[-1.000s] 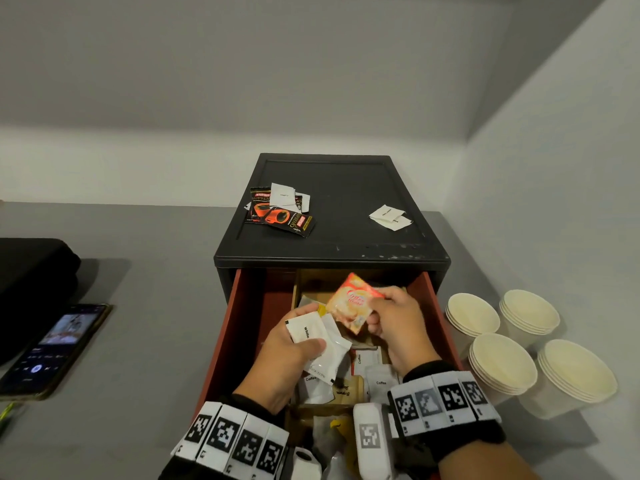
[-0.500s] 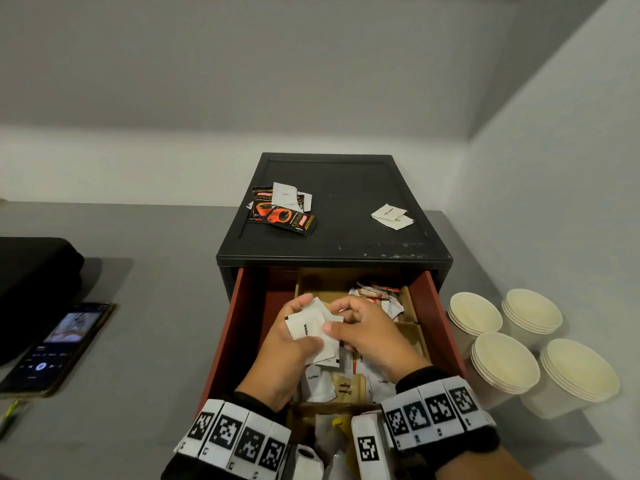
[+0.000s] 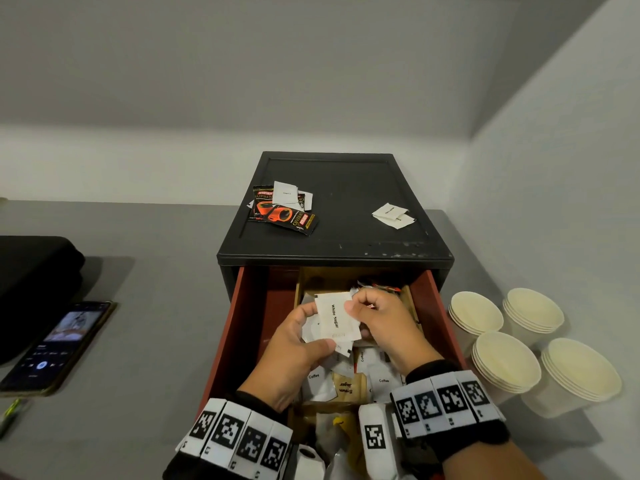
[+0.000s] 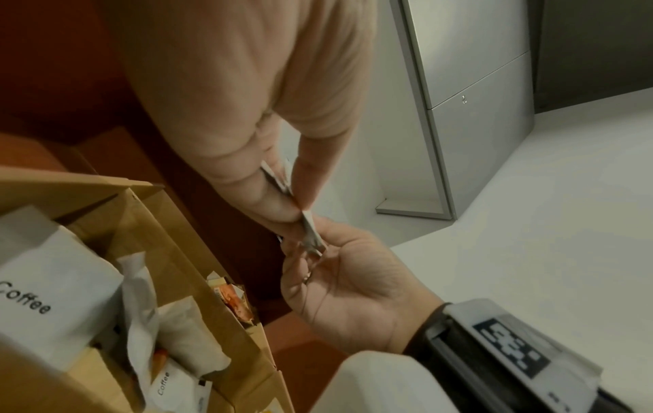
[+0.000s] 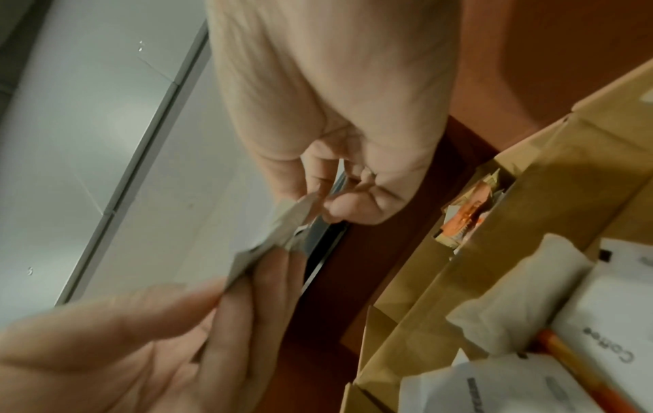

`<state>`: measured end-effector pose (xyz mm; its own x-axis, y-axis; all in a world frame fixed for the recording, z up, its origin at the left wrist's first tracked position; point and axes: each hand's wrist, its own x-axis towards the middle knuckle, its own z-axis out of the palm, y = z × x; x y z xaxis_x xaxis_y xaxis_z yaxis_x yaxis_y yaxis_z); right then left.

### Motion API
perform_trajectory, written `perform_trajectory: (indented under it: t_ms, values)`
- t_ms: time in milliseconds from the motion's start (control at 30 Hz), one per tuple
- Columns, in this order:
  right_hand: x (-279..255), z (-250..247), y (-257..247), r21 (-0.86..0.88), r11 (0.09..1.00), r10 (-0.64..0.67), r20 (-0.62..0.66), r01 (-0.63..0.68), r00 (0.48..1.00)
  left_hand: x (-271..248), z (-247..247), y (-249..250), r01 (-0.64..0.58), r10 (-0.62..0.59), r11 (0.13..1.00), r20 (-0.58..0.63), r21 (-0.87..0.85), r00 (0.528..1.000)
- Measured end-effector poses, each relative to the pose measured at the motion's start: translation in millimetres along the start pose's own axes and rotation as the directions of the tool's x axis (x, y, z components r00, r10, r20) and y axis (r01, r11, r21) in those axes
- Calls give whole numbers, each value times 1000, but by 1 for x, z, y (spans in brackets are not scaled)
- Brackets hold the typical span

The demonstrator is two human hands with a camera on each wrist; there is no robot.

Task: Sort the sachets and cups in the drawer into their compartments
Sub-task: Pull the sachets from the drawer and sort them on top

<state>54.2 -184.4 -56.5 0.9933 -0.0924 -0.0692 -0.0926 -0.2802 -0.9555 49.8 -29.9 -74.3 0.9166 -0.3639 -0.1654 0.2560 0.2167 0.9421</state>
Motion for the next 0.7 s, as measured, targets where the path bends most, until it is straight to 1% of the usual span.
perform_trajectory:
  t_ms: [100, 133, 200, 233, 300, 367, 400, 500, 567, 600, 633, 667, 700]
  values:
    - [-1, 0, -2, 1, 1000, 14, 17, -14, 1000, 1, 0, 0, -9, 9, 1000, -29, 7, 1000]
    - [-1, 1, -3, -15, 1000, 3, -1, -3, 1000, 1, 0, 0, -15, 15, 1000, -38, 10, 999]
    - [-1, 0, -5, -30, 999, -23, -99, 20, 995, 1, -1, 0, -29, 30, 999, -62, 20, 998]
    - [0, -3, -8, 9, 1000, -13, -163, 14, 987, 1, -1, 0, -33, 35, 999, -77, 21, 996]
    - [5, -12, -17, 184, 982, 84, -265, -35, 961, 3, -4, -1, -37, 38, 999, -108, 6, 993]
    - [12, -23, -28, 351, 934, 182, -324, -61, 928, 5, -5, -2, -43, 40, 999, -133, -19, 990]
    - [17, -28, -33, 422, 905, 212, -344, -51, 915, 6, -6, -3, -46, 42, 999, -140, -23, 989]
    - [32, -39, -50, 594, 804, 281, -362, -13, 889, 8, -7, -4, -53, 50, 999, -152, -13, 987]
    - [39, -44, -56, 686, 728, 330, -322, -22, 888, 8, -8, -5, -60, 57, 998, -160, -17, 986]
    - [40, -44, -58, 700, 713, 353, -310, -39, 883, 8, -8, -5, -67, 63, 998, -163, -19, 985]
    - [39, -43, -59, 685, 726, 361, -307, -59, 881, 8, -8, -4, -76, 71, 997, -170, -20, 983]
    - [36, -40, -60, 638, 767, 348, -319, -72, 882, 8, -8, -3, -85, 80, 996, -178, -21, 981]
    - [30, -37, -59, 547, 833, 311, -341, -82, 887, 8, -8, -3, -94, 88, 995, -185, -21, 979]
